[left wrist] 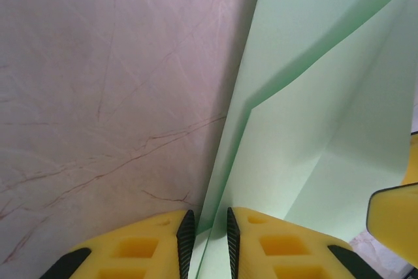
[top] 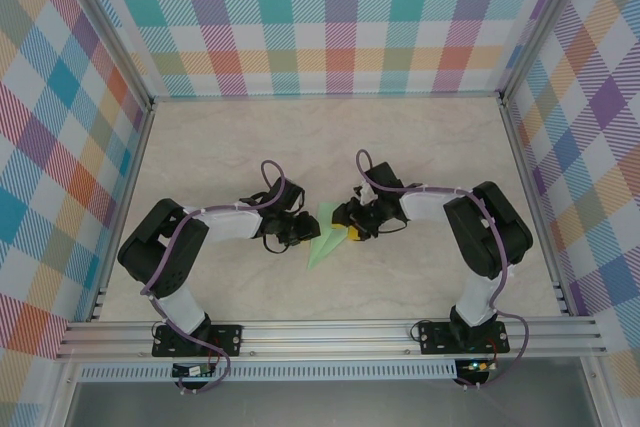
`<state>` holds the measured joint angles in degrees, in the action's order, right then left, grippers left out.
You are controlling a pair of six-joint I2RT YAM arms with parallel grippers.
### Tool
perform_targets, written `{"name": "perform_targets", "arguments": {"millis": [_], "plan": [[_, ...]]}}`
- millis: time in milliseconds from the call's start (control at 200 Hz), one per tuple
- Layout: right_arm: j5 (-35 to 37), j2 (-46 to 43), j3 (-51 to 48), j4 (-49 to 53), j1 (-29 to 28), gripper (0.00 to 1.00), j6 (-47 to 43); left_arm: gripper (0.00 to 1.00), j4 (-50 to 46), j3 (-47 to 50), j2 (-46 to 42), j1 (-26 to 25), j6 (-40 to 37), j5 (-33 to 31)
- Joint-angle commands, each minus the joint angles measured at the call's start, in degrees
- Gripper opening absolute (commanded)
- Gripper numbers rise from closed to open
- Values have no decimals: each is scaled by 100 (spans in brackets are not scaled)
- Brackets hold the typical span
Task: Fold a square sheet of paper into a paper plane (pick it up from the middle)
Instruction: Turn over the paper at the center of the table.
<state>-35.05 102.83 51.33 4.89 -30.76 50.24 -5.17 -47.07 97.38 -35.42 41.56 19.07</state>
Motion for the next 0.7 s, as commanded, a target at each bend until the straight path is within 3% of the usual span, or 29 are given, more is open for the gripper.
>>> {"name": "perform_targets", "arguments": {"millis": [0,375,585,695], "plan": [[-171,15,-73,-459,-25,46,267,24,-21,163,140,105,54,-272],[-26,350,100,-734,-88,44,320,24,5,198,19,105,107,-238],[22,402,209,-768,-92,32,148,24,4,211,-26,113,131,-228],[2,438,261,-806,-96,32,83,24,30,238,-78,114,168,-236]]}}
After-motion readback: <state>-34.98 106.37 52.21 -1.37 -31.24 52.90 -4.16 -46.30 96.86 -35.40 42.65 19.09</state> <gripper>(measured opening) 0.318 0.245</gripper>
